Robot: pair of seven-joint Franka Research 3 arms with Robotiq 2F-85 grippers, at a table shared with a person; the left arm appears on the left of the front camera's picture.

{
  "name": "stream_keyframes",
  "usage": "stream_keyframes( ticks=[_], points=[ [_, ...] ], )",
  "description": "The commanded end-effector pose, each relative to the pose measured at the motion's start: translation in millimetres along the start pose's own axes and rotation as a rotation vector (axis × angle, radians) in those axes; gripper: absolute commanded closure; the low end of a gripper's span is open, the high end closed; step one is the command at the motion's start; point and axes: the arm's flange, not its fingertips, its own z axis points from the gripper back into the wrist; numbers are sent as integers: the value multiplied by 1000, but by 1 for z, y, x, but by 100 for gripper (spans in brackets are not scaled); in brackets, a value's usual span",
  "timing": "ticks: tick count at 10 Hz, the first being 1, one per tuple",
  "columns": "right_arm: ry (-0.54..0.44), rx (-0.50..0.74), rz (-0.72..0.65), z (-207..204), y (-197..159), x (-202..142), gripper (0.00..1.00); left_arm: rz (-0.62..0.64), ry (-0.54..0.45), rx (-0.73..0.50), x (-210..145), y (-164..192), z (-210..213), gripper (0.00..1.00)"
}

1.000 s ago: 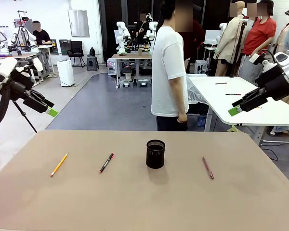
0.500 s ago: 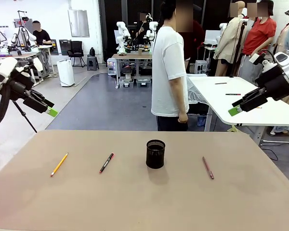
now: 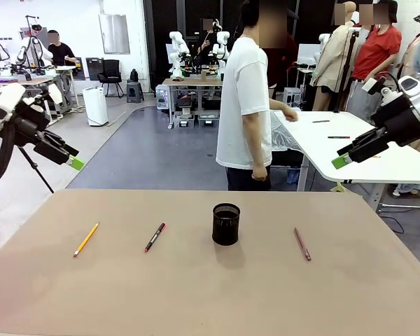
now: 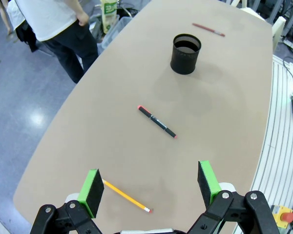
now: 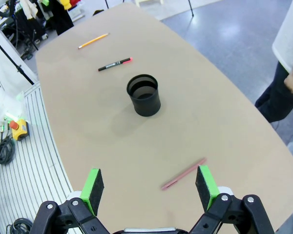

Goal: Place the pens into the pen holder.
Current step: Pick up a writing instrument from the table and place it into the Pen holder.

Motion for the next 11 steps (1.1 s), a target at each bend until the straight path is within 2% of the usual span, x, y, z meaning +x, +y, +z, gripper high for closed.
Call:
stream_keyframes(
  ticks=[1, 2, 5, 6, 7, 9, 11],
  points=[
    [-8, 6, -3, -1, 0, 0, 0, 15, 84, -9, 5, -5, -6, 0],
    [-8, 6, -3, -1, 0, 0, 0, 17, 122, -40, 11, -14, -15, 0],
    [-8, 6, -3, -1, 0, 0, 0, 214, 396, 76, 41, -45, -61, 0],
    [-8, 6, -3, -1, 0, 0, 0, 246, 433, 44, 49, -52, -81, 0],
    [-8, 6, -3, -1, 0, 0, 0, 269, 518, 128, 54, -63, -112, 0],
    [-8, 6, -3, -1, 0, 0, 0, 265, 595, 150, 62, -81, -164, 0],
    [-8, 6, -3, -1, 0, 0, 0, 266, 607, 155, 70, -85, -205, 0]
  ],
)
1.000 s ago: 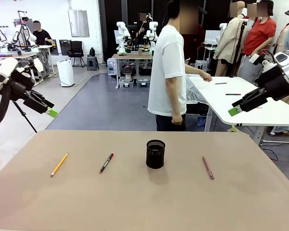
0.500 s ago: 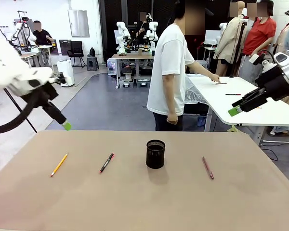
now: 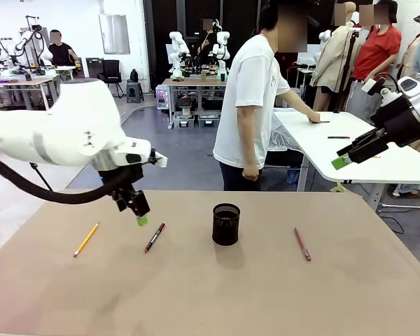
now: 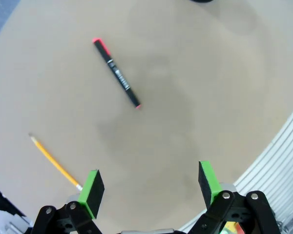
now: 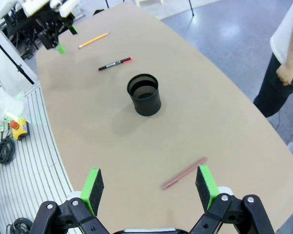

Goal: Place the pens into the pen holder.
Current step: Pick up a writing instrument from the table and place it into the Pen holder.

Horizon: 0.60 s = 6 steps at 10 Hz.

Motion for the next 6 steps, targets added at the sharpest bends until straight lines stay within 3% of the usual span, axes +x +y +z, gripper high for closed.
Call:
stream_keyframes(
  ticks=[1, 6],
  points=[
    [-11, 5, -2, 0, 0, 1, 0, 10, -2, 26, 25, 3, -9, 0],
    [-11, 5, -2, 0, 0, 1, 0, -4, 3, -1, 13, -3, -12, 0]
  ],
)
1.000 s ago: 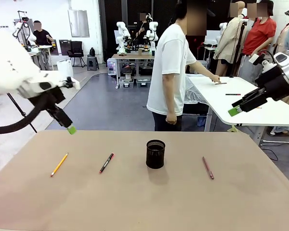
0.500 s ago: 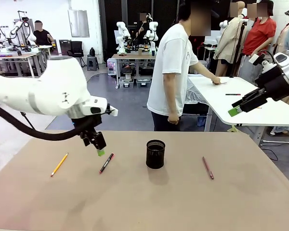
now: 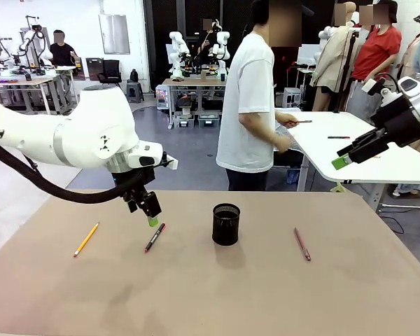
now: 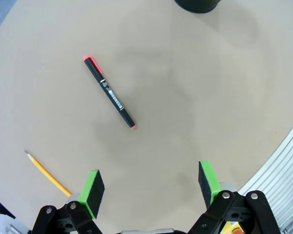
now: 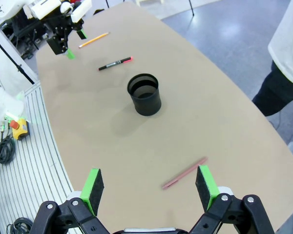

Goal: Place the pens into the pen holder.
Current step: Pick up a writing instrument from the table and place it into the Pen holder.

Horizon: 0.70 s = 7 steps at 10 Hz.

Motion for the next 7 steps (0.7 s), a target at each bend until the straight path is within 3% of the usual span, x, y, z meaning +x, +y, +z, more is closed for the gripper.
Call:
stream_keyframes(
  ticks=[1, 4, 7],
  points=[
    [-11, 3, -2, 0, 0, 1, 0, -1, 2, -2, 1, 0, -3, 0],
    [-11, 3, -2, 0, 0, 1, 0, 137, 119, 22, 40, 9, -77, 0],
    [-11, 3, -2, 0, 0, 1, 0, 143, 106, 46, 62, 21, -116, 0]
  ],
)
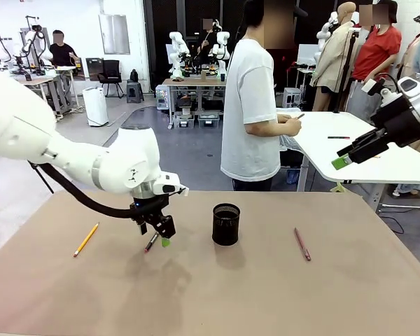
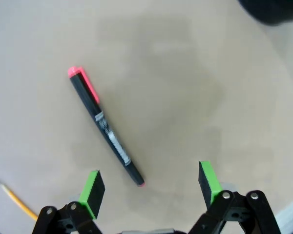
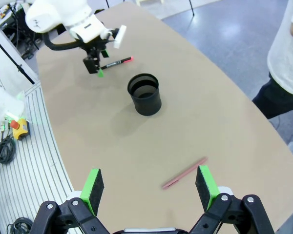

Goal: Place the pens into the pen holder.
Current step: Pick up a writing instrument from the table and place it into the Pen holder.

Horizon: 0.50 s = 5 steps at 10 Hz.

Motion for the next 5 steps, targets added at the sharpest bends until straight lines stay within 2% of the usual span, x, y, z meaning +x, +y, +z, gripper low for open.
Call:
stream_keyframes(
  ticks=[1, 5],
  points=[
    [-12, 2, -1, 0, 0, 1, 0, 32, -9, 31, 22, 0, -4, 0],
    [-12, 2, -1, 0, 0, 1, 0, 93, -36, 16, 35, 16, -23, 0]
  ],
)
